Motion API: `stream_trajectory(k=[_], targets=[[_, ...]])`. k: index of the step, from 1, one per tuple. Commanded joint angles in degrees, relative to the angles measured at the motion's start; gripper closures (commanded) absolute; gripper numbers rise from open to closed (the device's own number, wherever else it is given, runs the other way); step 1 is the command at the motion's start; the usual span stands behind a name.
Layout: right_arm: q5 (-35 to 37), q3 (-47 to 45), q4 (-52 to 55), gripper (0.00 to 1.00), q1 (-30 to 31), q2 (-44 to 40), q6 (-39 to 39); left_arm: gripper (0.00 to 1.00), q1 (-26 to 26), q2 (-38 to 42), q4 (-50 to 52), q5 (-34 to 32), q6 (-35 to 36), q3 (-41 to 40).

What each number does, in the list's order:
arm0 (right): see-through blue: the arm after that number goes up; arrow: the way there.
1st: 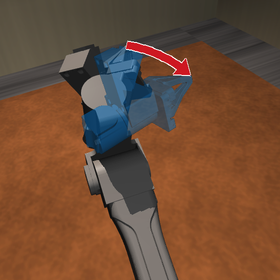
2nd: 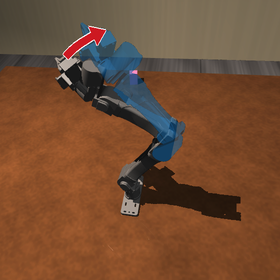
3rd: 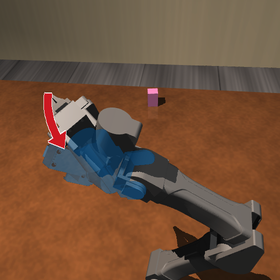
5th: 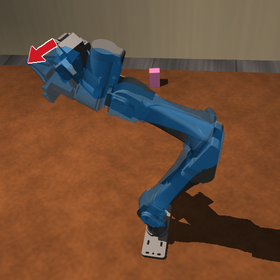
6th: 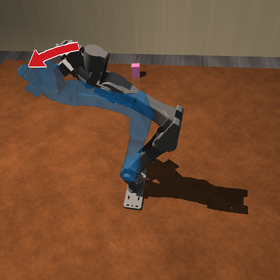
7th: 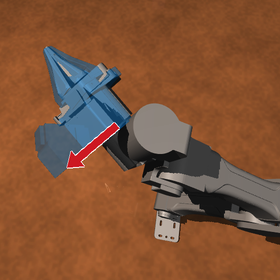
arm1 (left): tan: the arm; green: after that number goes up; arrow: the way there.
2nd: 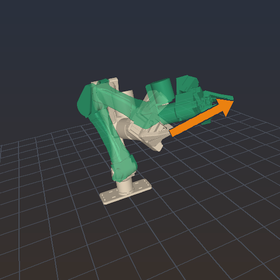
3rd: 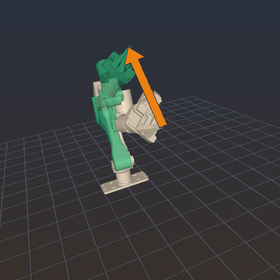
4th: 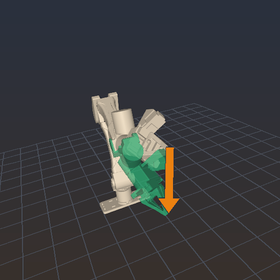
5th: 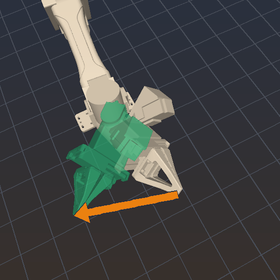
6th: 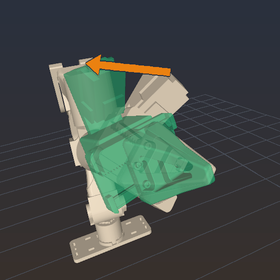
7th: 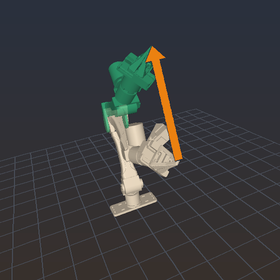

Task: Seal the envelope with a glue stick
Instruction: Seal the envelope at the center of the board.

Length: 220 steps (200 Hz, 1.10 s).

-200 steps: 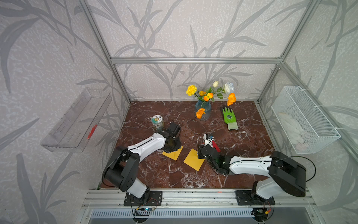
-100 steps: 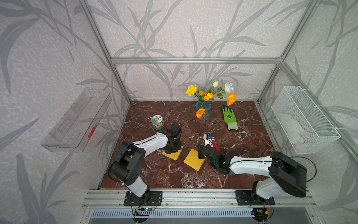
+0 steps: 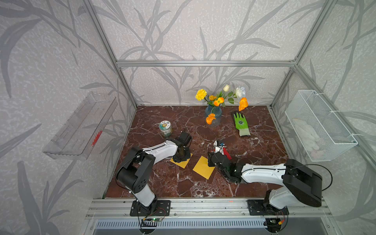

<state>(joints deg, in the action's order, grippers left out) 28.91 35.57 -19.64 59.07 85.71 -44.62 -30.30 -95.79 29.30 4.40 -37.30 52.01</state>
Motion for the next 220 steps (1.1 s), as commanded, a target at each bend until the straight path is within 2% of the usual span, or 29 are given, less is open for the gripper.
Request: stream_trajectory(k=[1,42,61,80,139,220], targets=[[0.89,0.46,0.74,1.00,-0.09,-1.07,-0.64,1.00,-1.35,-7.47,-0.36,-3.04,-0.32,-4.63],[0.97,0.22,0.92,1.00,-0.09,-1.26,-0.82,1.00,-3.20,-10.36,3.93,-5.36,-0.01,-2.74],[1.06,0.02,0.88,1.00,-0.06,-1.40,-0.91,0.95,-4.05,-10.64,5.83,-6.27,0.06,-1.53],[1.15,-0.06,0.93,1.00,-0.02,-1.51,-0.90,0.91,-4.37,-9.59,7.38,-6.62,-0.14,-0.14],[1.42,-0.37,0.55,1.00,-0.07,-1.78,-0.60,0.89,-4.29,-2.42,9.96,-6.07,0.03,5.09],[1.69,-1.00,0.31,1.00,-0.08,-2.67,-0.55,0.87,-4.29,0.22,11.75,-4.49,1.44,10.13]])
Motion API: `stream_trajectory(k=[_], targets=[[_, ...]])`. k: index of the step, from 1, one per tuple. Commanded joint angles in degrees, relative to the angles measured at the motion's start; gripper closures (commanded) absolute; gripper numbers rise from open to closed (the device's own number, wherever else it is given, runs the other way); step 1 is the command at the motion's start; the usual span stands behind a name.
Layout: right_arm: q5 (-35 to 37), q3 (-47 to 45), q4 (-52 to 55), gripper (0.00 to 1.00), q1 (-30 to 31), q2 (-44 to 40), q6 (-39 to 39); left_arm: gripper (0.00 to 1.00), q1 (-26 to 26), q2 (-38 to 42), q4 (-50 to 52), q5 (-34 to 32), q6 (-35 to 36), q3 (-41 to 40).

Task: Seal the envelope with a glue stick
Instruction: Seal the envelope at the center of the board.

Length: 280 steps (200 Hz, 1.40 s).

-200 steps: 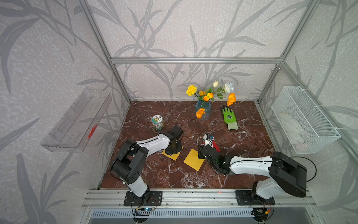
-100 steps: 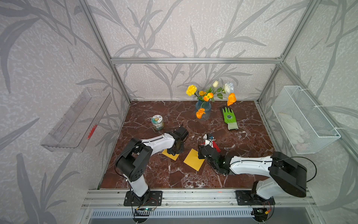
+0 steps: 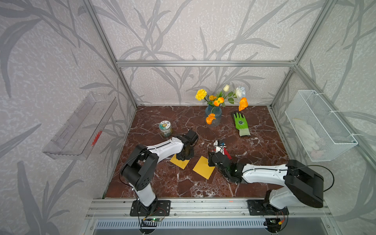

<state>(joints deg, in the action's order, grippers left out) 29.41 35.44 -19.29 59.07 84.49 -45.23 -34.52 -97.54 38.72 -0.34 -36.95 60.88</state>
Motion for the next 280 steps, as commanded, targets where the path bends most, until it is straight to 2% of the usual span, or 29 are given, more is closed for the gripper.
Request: stream_trajectory(k=[1,59,136,236,280], targets=[[1.18,-0.88,-0.05,1.00,-0.09,-1.44,0.06,0.87,-0.09,1.94,2.28,0.30,1.09,1.30],[0.94,-0.88,-0.37,1.00,-0.03,-1.52,0.32,1.00,-0.02,-1.89,0.32,-0.61,0.80,1.98],[1.53,-1.43,-0.27,1.00,-0.09,-2.31,0.50,1.00,0.56,-6.58,0.04,-2.84,2.07,3.98],[0.74,0.15,0.26,1.00,-0.09,-1.17,1.07,1.00,0.86,-1.21,1.18,-2.72,2.05,3.36],[0.56,0.48,0.52,1.00,-0.09,-1.08,1.20,1.00,1.34,-2.81,0.17,-2.83,2.20,2.68]])
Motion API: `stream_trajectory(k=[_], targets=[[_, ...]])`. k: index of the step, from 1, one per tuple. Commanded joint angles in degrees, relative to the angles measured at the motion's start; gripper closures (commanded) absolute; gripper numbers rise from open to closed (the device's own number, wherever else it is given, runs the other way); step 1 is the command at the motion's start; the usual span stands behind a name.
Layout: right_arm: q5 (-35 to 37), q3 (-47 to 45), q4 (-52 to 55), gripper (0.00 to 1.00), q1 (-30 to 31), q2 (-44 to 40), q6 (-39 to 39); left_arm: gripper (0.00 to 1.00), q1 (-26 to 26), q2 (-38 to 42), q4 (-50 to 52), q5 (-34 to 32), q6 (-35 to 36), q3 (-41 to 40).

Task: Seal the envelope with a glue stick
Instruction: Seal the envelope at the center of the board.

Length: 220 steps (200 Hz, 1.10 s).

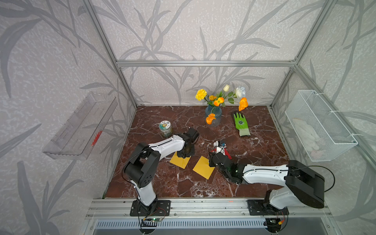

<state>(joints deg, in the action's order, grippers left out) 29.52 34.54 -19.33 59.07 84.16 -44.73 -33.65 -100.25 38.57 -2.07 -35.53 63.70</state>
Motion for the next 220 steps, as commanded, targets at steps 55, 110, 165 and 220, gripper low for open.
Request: stream_trajectory(k=[55,110,165,220], targets=[[0.89,1.31,1.49,1.00,-0.08,-0.76,0.53,1.00,0.88,-3.28,-2.51,-1.01,0.35,-3.57],[0.84,1.45,2.00,1.00,-0.02,-0.75,0.26,1.00,1.09,-6.20,-7.28,1.08,-2.20,-11.19],[0.21,2.02,2.11,1.00,-0.09,-0.40,0.49,1.00,1.39,-1.45,-4.73,0.48,-1.87,-10.76],[-0.25,1.79,3.07,1.00,-0.08,-1.87,0.70,1.00,2.43,6.73,-2.03,2.42,-1.65,-7.44]])
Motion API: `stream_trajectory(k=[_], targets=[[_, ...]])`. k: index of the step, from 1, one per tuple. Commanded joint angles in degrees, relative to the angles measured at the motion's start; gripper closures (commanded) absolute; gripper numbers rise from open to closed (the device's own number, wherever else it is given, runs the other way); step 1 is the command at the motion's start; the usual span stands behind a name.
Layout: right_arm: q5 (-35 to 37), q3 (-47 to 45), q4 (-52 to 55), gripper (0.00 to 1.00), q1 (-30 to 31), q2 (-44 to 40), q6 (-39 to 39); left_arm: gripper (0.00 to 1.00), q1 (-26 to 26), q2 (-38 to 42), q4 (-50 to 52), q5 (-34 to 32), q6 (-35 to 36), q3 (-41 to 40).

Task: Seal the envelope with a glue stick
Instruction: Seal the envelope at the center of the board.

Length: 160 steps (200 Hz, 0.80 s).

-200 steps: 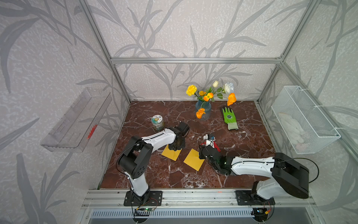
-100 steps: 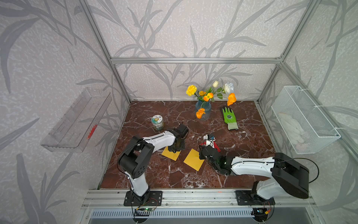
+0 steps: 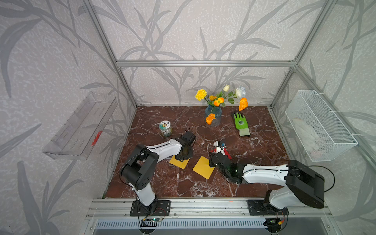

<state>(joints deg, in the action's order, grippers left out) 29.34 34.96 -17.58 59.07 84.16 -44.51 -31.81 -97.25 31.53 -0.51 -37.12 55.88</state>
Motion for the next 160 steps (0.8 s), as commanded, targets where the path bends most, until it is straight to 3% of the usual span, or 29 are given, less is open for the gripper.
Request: stream_trajectory(k=[1,49,160], targets=[[-0.07,1.36,1.32,1.00,-0.09,-1.88,0.48,1.00,0.60,3.82,5.07,0.87,-0.05,0.38],[-0.51,1.34,0.97,1.00,-0.09,-1.73,0.35,1.00,1.05,8.53,5.91,1.39,-0.60,-0.82],[-1.04,1.58,1.07,1.00,-0.09,-1.39,0.13,1.00,1.01,9.06,2.81,4.83,-2.82,-6.50]])
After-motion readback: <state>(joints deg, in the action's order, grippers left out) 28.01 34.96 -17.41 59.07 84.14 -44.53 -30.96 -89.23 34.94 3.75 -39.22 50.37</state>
